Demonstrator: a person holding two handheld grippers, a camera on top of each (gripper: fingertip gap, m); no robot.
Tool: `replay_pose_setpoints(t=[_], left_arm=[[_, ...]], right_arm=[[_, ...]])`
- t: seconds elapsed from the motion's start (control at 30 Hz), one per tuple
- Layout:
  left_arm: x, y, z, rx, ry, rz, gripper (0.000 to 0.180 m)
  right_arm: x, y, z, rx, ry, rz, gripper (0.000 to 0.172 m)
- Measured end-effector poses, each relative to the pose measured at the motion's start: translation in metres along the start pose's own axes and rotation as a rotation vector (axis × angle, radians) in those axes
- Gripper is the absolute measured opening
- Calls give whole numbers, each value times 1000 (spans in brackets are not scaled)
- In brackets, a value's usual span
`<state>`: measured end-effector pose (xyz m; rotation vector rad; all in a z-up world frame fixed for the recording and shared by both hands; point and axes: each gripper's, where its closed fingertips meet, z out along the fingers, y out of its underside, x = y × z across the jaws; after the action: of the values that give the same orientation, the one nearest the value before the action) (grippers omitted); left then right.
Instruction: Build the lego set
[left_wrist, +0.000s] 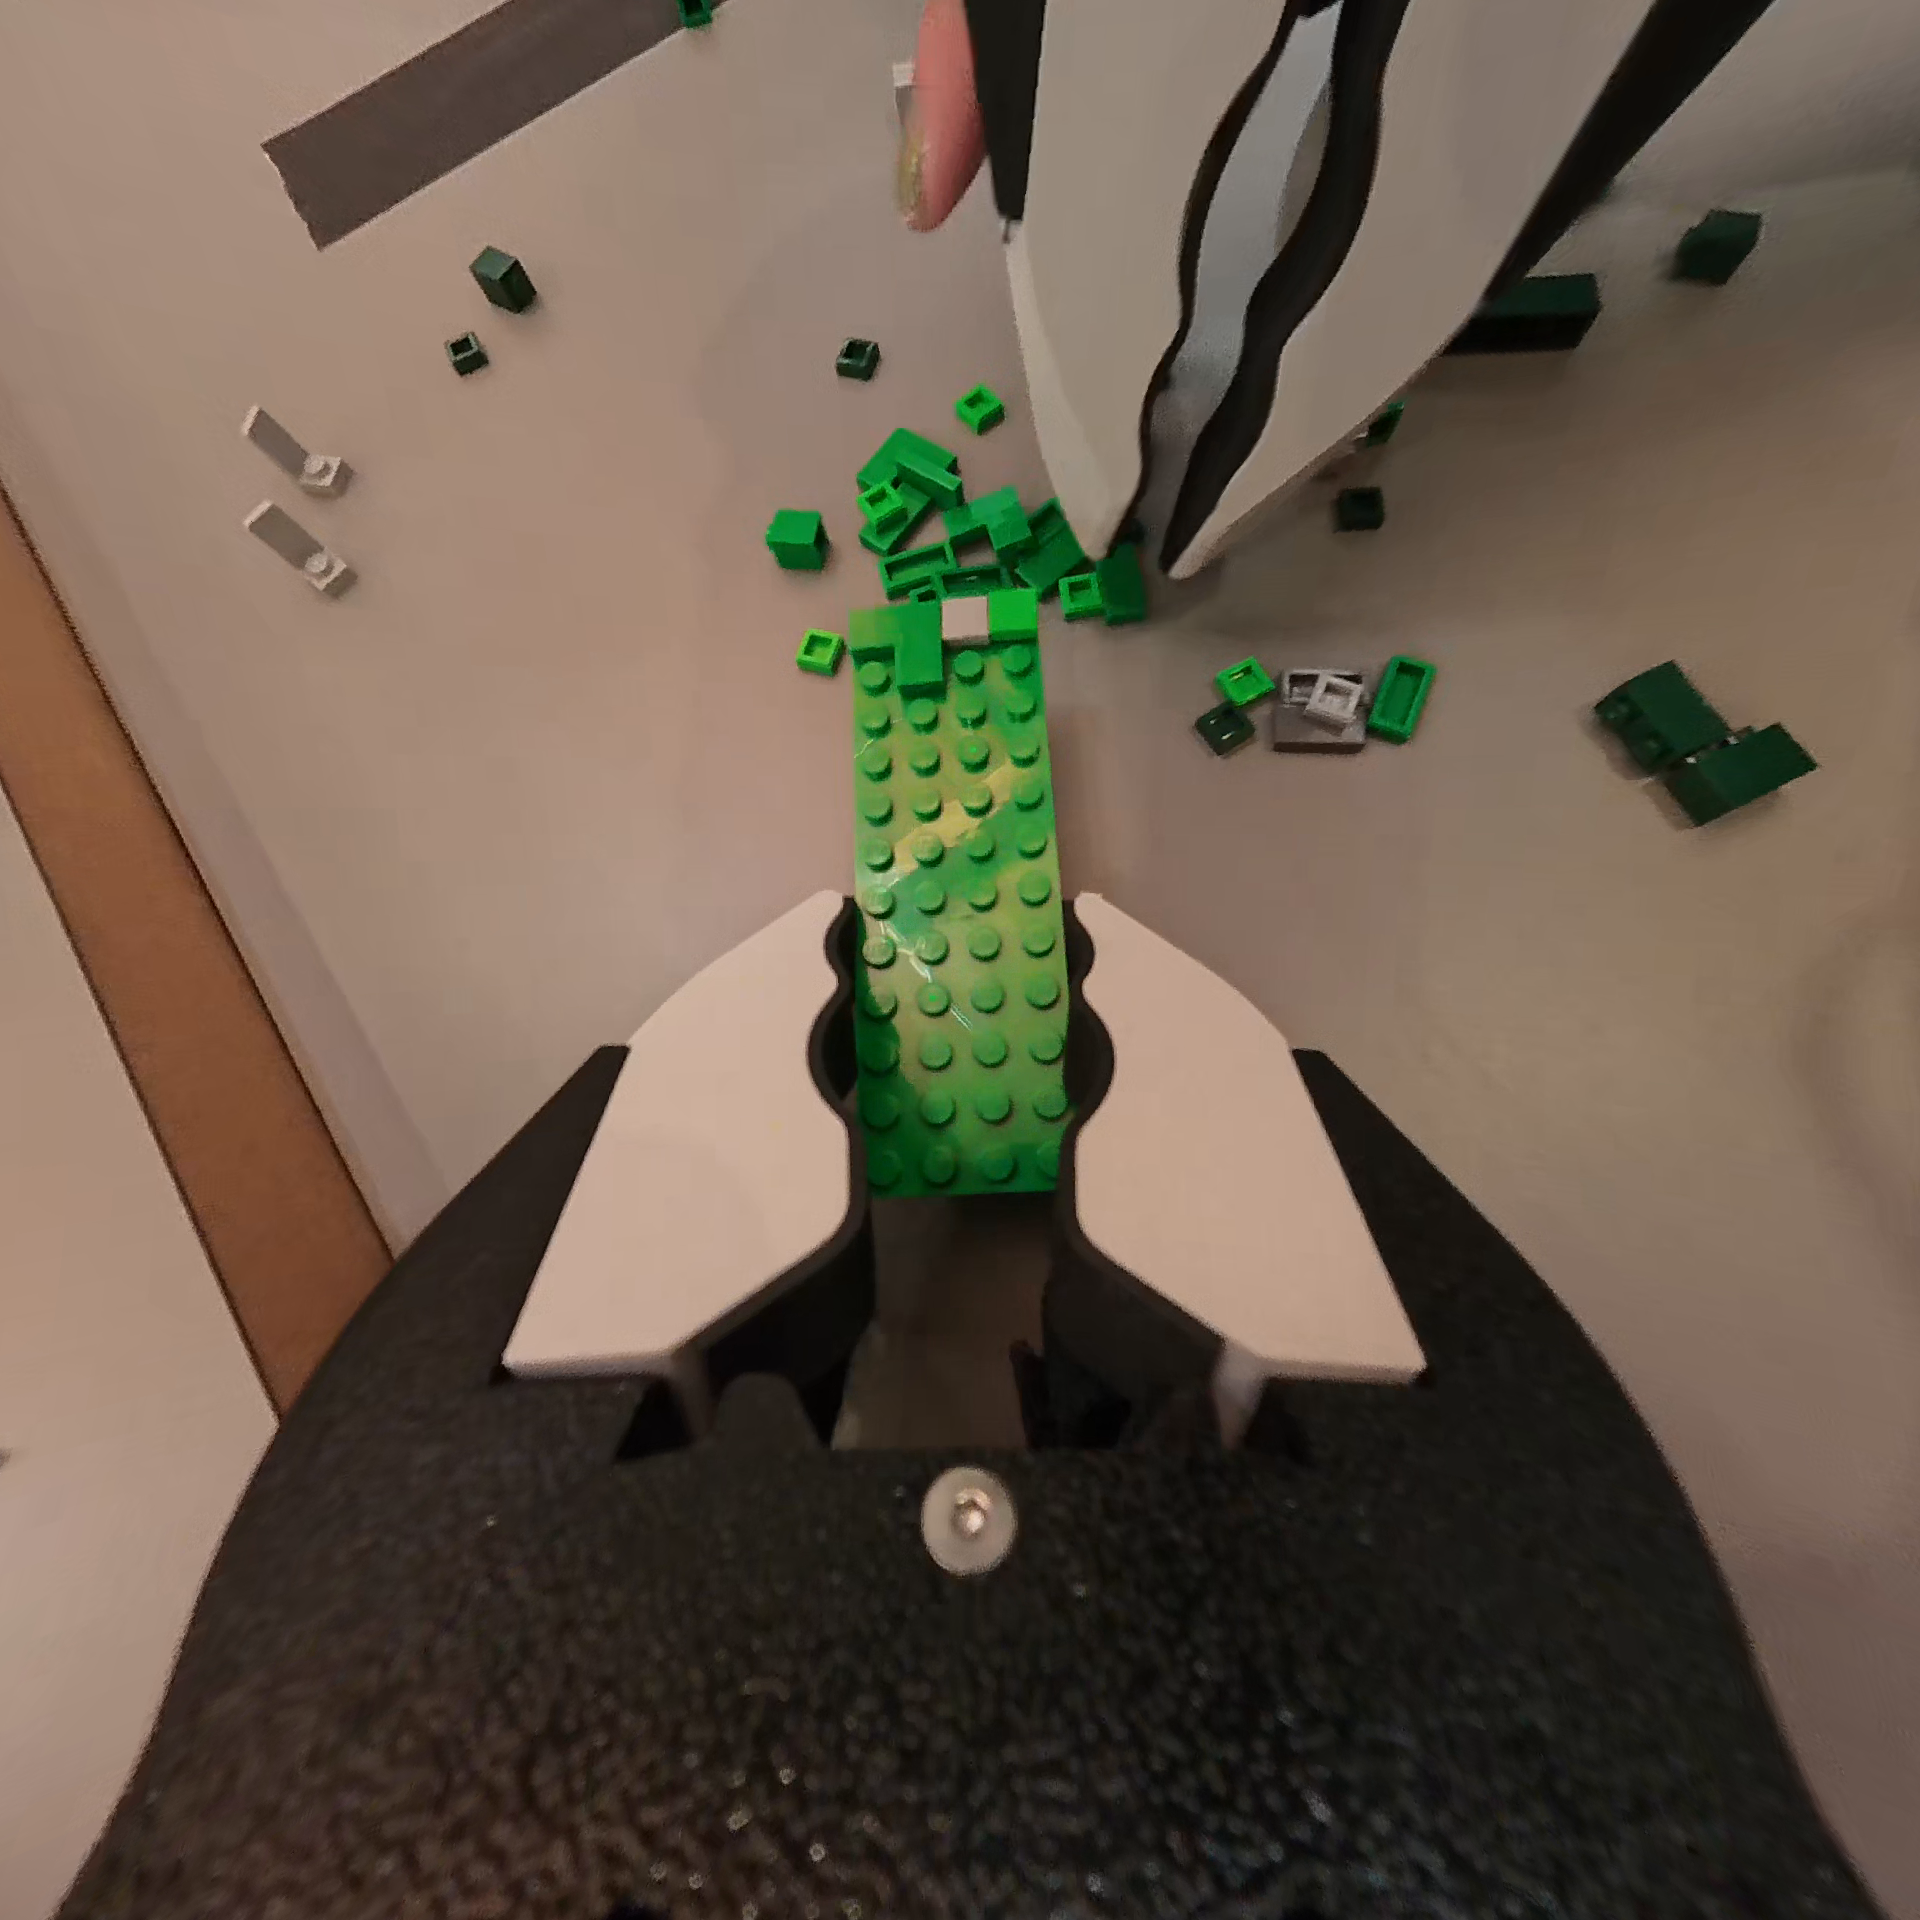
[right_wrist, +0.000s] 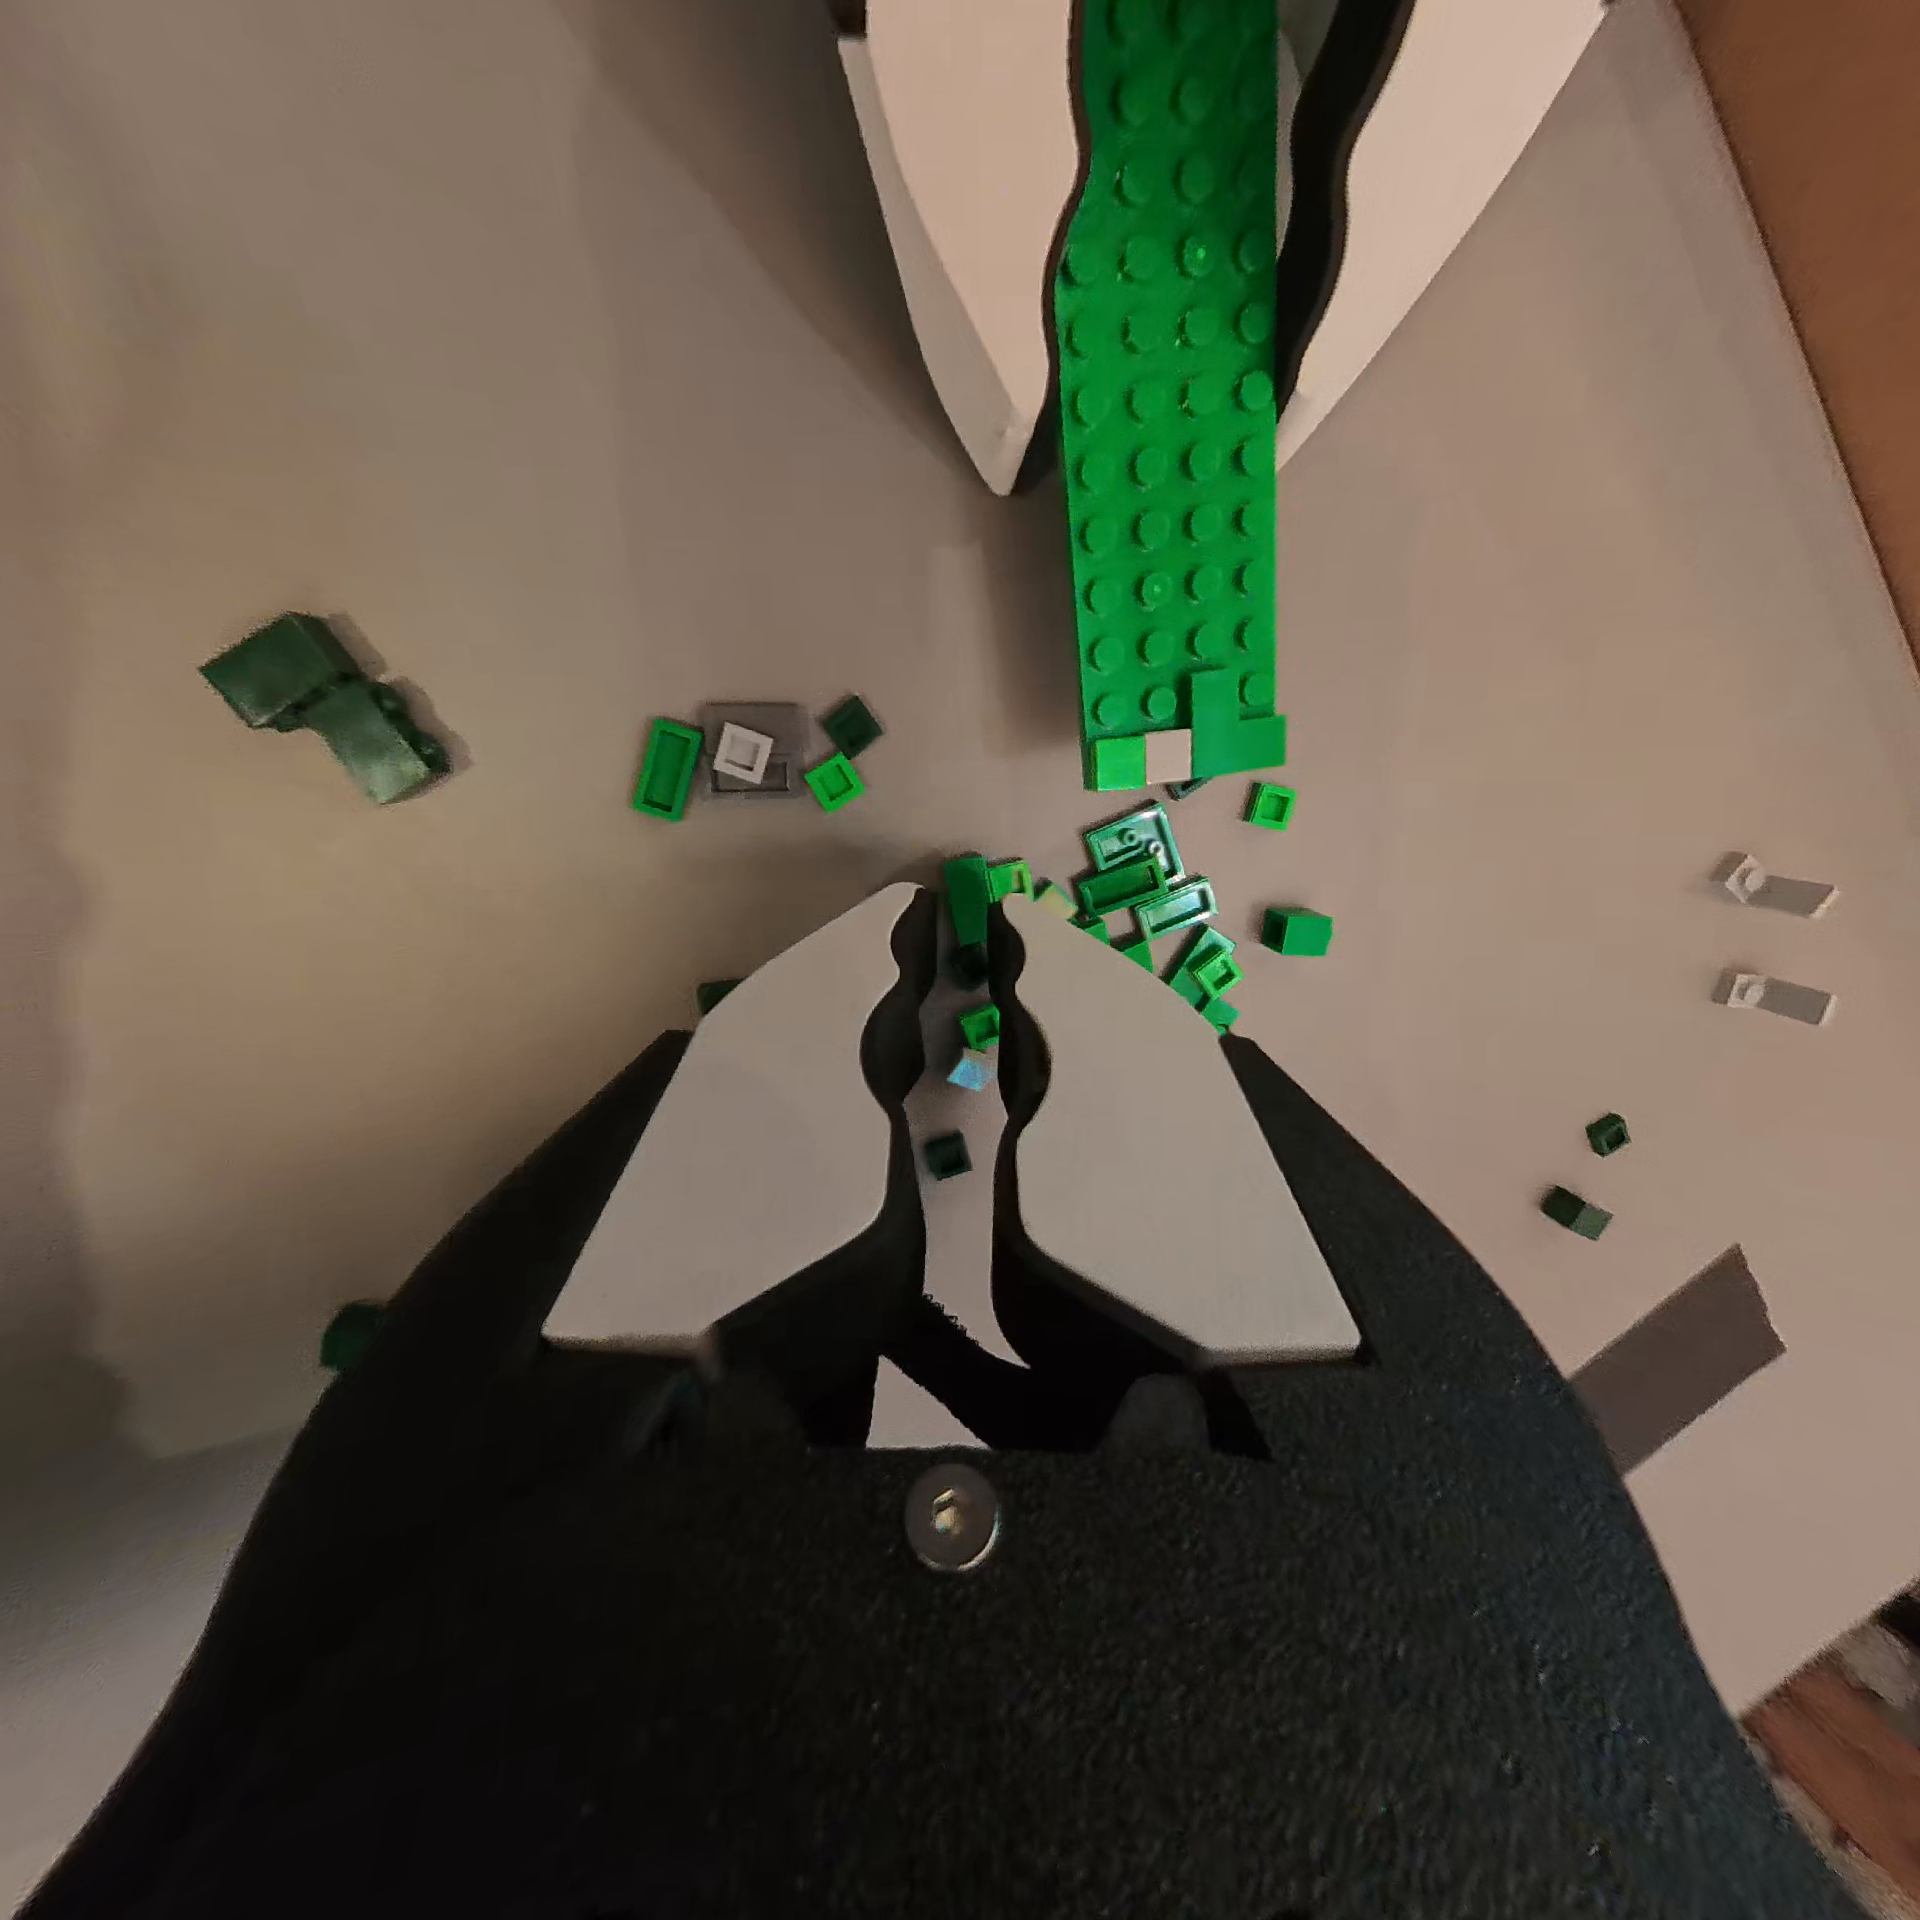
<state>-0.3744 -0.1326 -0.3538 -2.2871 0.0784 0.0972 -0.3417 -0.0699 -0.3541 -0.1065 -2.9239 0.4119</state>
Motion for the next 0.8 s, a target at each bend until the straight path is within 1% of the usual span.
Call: replay_pose_setpoints(t=[0.2, 0.3, 0.43, 0.7, 0.73, 0.8], left_arm=[[0, 0, 0, -1, 5, -4, 36], [0, 0, 0, 0, 10, -10, 36], [0, 0, 0, -3, 8, -8, 36], [1, 0, 0, -8, 9, -12, 36], [1, 0, 0, -9, 7, -10, 36], [2, 0, 0, -10, 7, -3, 36]], right_arm=[[0, 6, 4, -35, -8, -27, 7], [-9, -1, 1, -2, -78, 10, 5], [-2, 2, 0, -13, -13, 1, 6], [-6, 1, 3, 9, -40, 131, 3], [-5, 1, 3, 16, -29, 149, 0], [-1, 1, 4, 18, 30, 172, 1]])
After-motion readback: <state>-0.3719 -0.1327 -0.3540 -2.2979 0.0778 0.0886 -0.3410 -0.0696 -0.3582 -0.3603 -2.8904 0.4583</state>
